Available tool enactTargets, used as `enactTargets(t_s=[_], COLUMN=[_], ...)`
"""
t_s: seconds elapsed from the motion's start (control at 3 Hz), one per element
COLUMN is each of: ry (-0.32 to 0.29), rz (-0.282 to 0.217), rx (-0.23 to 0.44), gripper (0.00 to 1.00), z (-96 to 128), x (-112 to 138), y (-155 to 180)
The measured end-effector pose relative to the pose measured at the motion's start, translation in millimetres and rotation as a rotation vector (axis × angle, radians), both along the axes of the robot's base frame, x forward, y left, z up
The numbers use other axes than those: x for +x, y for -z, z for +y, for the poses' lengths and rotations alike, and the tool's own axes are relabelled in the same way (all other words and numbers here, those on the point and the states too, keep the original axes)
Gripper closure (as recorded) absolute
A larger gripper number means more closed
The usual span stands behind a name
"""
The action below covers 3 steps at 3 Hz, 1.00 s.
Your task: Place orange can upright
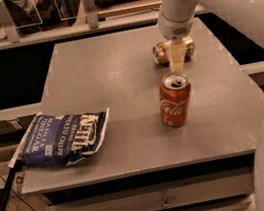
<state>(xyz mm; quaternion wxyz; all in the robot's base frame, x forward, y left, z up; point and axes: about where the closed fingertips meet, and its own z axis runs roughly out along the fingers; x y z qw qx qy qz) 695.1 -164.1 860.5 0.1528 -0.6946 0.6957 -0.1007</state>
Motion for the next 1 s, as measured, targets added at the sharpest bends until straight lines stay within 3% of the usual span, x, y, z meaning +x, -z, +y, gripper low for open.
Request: enactTargets(t_s=[0.33, 1.0], ry=[0.001, -0.008], rz=[0.010, 0.023], rx=[0.005, 0.010], gripper=[0.00, 0.41], z=[1.4, 0.3], x=[1.6, 2.8], y=[4.9, 10.2])
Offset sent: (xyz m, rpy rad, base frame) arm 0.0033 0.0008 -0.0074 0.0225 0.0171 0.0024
